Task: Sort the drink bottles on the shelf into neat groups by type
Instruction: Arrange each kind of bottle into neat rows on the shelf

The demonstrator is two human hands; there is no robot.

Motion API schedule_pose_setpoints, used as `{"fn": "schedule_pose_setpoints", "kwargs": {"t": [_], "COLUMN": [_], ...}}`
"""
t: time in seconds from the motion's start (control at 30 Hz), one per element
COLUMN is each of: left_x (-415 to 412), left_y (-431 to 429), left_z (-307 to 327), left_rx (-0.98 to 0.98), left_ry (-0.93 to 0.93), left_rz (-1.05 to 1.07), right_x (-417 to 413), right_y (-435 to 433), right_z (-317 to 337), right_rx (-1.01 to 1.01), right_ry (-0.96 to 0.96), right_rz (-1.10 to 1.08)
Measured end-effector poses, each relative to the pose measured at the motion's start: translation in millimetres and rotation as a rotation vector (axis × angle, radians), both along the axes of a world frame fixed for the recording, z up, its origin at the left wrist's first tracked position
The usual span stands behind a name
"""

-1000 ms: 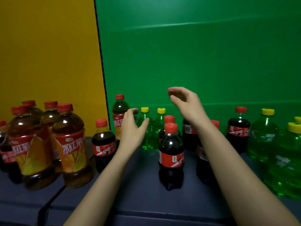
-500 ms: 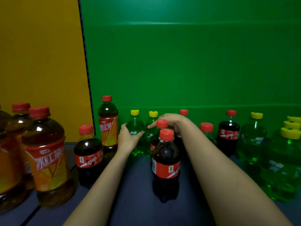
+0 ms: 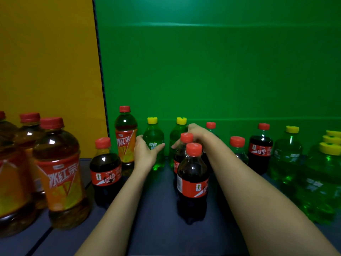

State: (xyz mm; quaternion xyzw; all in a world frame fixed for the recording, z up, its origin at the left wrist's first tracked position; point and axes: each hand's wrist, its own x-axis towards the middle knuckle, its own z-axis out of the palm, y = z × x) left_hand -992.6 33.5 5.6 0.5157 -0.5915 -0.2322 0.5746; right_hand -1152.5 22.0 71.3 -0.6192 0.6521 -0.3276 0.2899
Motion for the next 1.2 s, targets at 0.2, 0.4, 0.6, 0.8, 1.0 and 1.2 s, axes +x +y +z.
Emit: {"fn": "schedule_pose_setpoints", "kwargs": {"t": [0.2,0.4,0.6,0.8,1.0,1.2], "left_x": [3,2,-4,-38,-101,-163], "left_y": [21,59,101,148,190,212], "left_z": [35,91,134,134,101,46], "left_rx": [-0.193,-0.435,-0.501,-0.497,-0.428,-0.3], "left_ry": [0.042,0.03,0.092,0.098,0.091,0.086], "left_rz": [-0.022,0.048,-0.102,-0.35,-0.512,-0.516], "right_x": [-9,-26,-40,-70,-125,-196], "right_y": [31,105,186,248,307,343], "right_z": [49,96,109,96,68,26], "right_rx": [-0.284,-0.622,-0.756,-0.787,-0.726,-0.615], "right_ry": [-0.035,-0.056,-0.041,0.01,0.004,0.026], "right_rz": [-0.067,-0.19,-0.236,-0.301,-0.367,-0.482]}}
